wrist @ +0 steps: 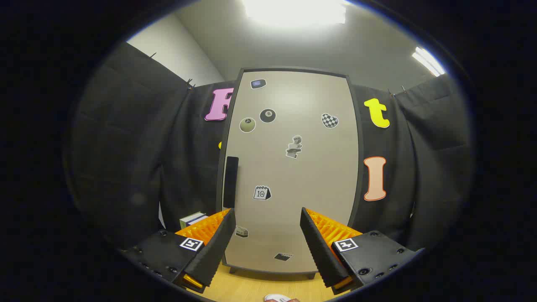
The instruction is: Open the shoe cabinet door, grab the shoes and put them into the shoe cabinet, then close the shoe cabinet door.
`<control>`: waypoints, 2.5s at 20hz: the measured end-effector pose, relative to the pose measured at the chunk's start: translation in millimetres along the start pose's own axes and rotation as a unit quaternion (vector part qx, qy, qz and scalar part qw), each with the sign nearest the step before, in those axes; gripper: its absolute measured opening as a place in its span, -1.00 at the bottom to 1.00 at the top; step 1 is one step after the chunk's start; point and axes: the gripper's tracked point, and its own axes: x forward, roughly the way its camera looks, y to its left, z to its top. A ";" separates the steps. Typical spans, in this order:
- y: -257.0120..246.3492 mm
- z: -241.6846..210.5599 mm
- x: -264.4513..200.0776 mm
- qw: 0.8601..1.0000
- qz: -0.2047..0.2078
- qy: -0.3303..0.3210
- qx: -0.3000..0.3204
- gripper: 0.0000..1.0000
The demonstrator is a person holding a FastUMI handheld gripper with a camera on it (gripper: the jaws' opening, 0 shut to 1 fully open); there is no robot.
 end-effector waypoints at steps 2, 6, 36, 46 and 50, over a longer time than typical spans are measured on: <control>2.5 0.1 -1.7 1.000 0.001 0.001 -0.001 0.95; 6.6 -1.4 -8.3 1.000 0.000 0.007 -0.002 0.95; 44.5 -0.8 39.6 0.998 0.020 0.065 0.003 0.95; 75.0 11.0 149.7 0.997 0.022 0.076 -0.025 0.95; 83.8 3.1 180.2 0.996 0.018 0.088 -0.023 0.94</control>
